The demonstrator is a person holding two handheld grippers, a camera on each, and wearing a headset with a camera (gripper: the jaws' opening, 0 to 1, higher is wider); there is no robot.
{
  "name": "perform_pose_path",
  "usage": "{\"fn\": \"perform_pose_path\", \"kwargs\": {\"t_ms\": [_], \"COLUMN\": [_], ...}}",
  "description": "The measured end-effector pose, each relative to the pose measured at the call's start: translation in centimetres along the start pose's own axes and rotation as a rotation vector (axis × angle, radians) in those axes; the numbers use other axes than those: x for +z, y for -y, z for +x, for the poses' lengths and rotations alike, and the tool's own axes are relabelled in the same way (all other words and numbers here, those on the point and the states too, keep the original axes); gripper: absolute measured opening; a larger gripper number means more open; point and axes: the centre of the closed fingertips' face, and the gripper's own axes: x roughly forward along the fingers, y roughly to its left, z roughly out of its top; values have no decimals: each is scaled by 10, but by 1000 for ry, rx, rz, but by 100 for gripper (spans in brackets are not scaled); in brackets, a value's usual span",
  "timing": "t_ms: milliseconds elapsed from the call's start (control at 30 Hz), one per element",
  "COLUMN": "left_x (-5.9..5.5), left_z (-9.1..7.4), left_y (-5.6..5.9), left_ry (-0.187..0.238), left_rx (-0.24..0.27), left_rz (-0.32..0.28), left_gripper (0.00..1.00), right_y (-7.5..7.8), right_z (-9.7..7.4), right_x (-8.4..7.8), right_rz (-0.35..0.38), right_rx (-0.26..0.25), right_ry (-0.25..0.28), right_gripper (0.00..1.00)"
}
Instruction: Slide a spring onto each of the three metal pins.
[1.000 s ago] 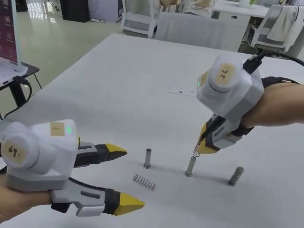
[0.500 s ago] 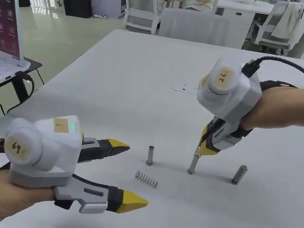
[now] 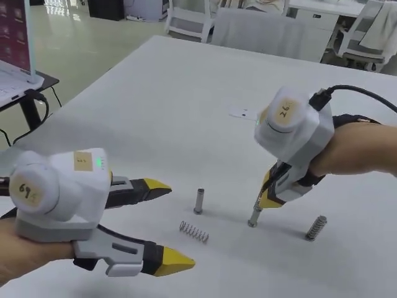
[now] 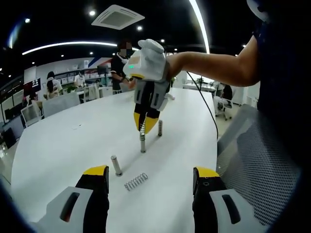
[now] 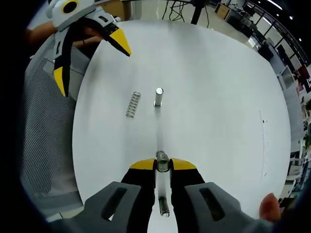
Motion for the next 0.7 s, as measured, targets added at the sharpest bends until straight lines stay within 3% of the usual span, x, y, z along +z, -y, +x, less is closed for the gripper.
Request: {"fn": "perform_pose_path", "kwargs": {"t_ms": [700], "left_x": [-1], "left_z": [2], "left_y": [0], "left_ry": [-8], "left_rx": [-2], "left_rz": [3], "left_gripper": [66], "right_y": [1], "right_z": [29], "right_x": [-12], "right_rz": [0], "right_rx": [12], "right_ry": [-38], "right_gripper": [9]}}
